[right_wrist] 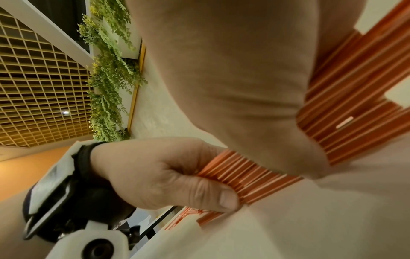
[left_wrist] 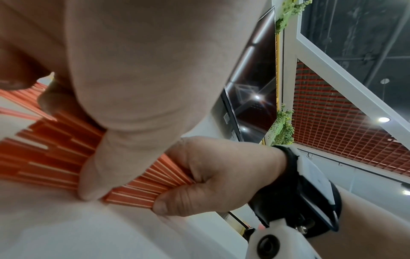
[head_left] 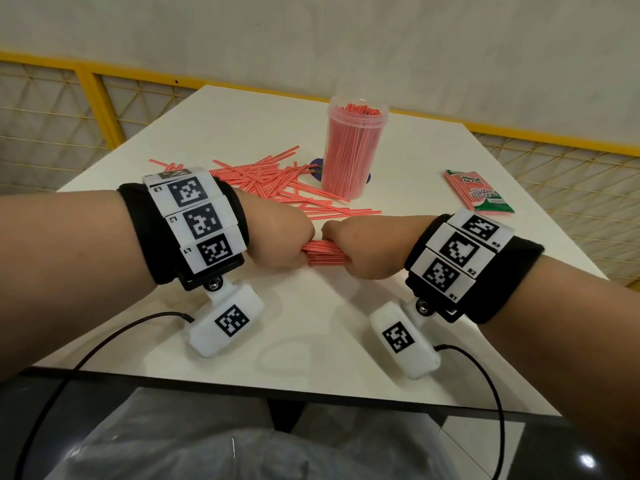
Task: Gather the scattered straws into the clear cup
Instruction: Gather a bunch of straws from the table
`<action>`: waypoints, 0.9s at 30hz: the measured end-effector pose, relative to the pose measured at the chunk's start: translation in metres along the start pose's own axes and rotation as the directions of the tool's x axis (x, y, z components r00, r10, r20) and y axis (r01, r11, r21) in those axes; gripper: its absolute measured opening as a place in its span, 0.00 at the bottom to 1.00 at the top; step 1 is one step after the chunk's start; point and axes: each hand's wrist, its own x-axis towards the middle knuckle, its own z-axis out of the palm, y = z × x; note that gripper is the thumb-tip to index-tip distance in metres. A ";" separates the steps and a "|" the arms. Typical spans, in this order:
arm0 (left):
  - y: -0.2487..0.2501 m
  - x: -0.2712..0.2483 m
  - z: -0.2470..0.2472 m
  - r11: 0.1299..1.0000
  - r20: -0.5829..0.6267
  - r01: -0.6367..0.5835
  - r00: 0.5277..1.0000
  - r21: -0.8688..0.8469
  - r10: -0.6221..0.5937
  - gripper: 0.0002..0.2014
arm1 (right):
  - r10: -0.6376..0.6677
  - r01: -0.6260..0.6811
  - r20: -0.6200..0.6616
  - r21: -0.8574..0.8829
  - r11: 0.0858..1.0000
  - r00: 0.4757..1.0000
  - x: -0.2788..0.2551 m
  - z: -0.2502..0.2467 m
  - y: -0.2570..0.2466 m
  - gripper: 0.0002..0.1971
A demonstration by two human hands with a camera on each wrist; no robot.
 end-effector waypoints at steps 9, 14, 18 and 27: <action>-0.001 -0.006 0.001 1.000 -0.025 0.017 1.000 -0.003 -0.017 0.16 | 0.017 -0.017 0.017 -0.005 1.000 1.000 0.000 0.002 -0.004 0.13; 0.000 -0.006 0.000 0.997 0.024 0.021 0.999 0.078 -0.022 0.16 | 0.001 -0.001 -0.006 0.027 1.000 1.000 0.000 0.001 -0.003 0.12; -0.012 -0.012 -0.008 1.000 -0.078 -0.006 0.997 -0.003 0.006 0.09 | 0.021 -0.016 -0.048 0.099 0.995 0.999 0.002 0.000 0.003 0.08; -0.040 -0.013 -0.035 0.755 -0.706 -0.246 0.603 -0.608 -0.372 0.24 | 0.141 0.122 -0.289 0.727 0.676 0.947 0.011 -0.017 0.033 0.13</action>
